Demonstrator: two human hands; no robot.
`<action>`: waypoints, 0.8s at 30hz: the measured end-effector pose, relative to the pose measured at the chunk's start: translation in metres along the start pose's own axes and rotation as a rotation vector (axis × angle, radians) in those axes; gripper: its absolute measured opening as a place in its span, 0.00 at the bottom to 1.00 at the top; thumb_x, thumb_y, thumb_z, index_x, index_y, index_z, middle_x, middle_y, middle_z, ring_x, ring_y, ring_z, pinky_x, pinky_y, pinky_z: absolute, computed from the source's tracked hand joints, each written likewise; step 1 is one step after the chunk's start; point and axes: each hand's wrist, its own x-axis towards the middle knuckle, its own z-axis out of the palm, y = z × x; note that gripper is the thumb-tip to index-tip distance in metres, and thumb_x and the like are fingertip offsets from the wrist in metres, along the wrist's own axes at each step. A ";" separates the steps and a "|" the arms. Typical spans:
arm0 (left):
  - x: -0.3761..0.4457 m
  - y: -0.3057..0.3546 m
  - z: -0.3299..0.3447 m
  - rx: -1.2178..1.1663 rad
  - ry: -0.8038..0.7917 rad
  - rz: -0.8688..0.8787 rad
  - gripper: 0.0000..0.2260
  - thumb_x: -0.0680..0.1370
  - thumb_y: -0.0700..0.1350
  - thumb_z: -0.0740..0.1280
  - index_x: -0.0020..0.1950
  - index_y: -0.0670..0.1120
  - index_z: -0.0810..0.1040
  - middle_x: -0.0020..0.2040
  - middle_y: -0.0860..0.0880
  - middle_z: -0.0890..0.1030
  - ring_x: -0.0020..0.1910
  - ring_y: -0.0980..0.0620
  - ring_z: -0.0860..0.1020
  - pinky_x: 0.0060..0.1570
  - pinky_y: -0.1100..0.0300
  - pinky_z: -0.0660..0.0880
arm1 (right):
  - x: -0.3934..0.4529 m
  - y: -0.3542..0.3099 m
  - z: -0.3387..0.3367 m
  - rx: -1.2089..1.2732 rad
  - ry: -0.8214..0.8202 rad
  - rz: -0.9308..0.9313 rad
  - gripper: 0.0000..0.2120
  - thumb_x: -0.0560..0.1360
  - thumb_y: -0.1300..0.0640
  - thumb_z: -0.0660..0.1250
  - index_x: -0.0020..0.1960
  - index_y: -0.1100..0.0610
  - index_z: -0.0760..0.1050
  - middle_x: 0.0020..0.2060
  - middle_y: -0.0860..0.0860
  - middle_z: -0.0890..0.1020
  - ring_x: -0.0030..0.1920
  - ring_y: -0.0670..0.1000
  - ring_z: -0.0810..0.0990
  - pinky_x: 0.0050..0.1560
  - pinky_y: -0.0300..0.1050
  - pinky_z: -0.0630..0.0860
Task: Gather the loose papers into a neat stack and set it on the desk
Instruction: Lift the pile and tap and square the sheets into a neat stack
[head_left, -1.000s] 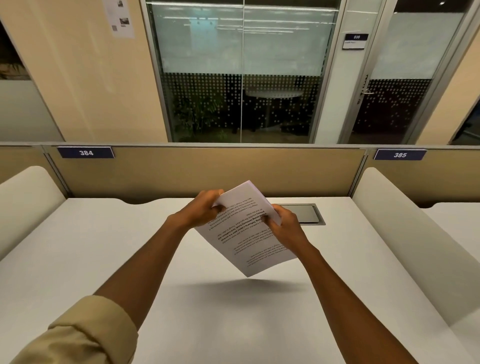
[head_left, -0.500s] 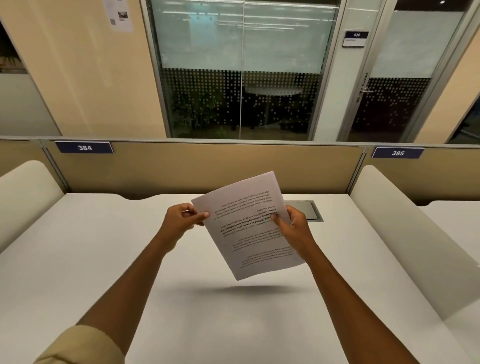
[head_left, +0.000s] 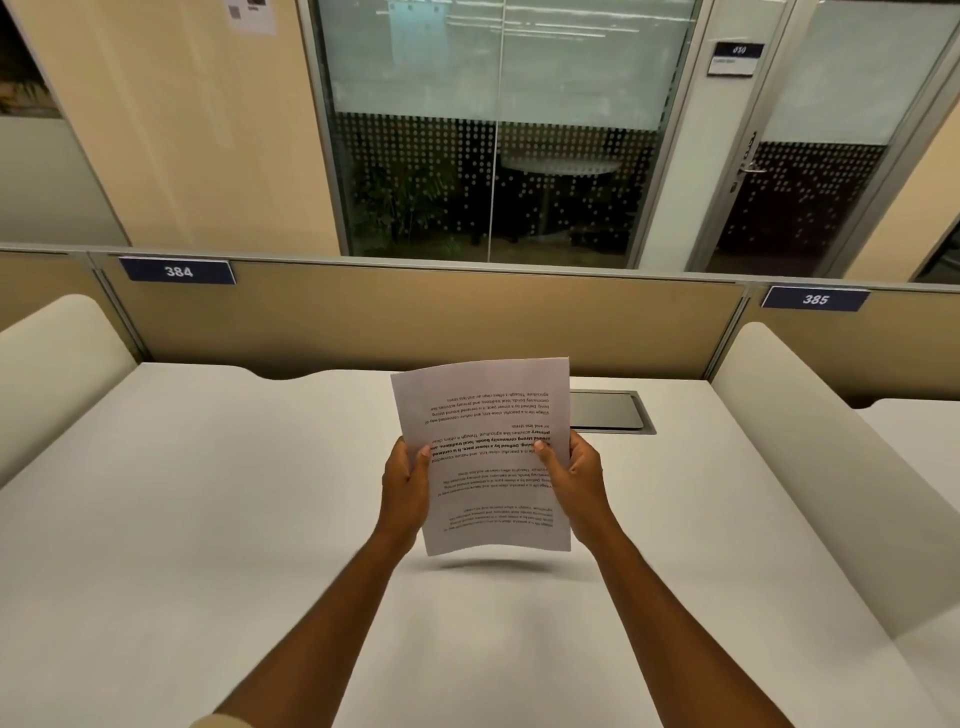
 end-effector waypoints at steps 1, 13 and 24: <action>0.000 0.000 0.001 0.021 0.023 0.014 0.07 0.84 0.43 0.56 0.55 0.51 0.73 0.54 0.49 0.81 0.53 0.48 0.81 0.47 0.54 0.81 | 0.000 0.001 0.002 -0.003 0.008 0.005 0.12 0.79 0.54 0.66 0.62 0.53 0.74 0.53 0.51 0.83 0.49 0.55 0.84 0.47 0.51 0.84; -0.018 -0.030 -0.005 0.240 0.090 0.126 0.07 0.84 0.44 0.56 0.59 0.51 0.70 0.52 0.57 0.78 0.50 0.53 0.80 0.40 0.65 0.79 | -0.019 0.035 0.023 -0.005 0.033 0.103 0.14 0.80 0.54 0.63 0.64 0.47 0.67 0.56 0.49 0.78 0.55 0.52 0.80 0.48 0.47 0.81; -0.014 -0.030 -0.012 0.259 0.083 0.138 0.09 0.82 0.47 0.55 0.61 0.49 0.68 0.52 0.58 0.77 0.48 0.55 0.81 0.37 0.66 0.80 | -0.013 0.031 0.028 -0.088 0.006 0.082 0.13 0.81 0.55 0.62 0.63 0.50 0.64 0.56 0.49 0.76 0.53 0.51 0.79 0.49 0.48 0.82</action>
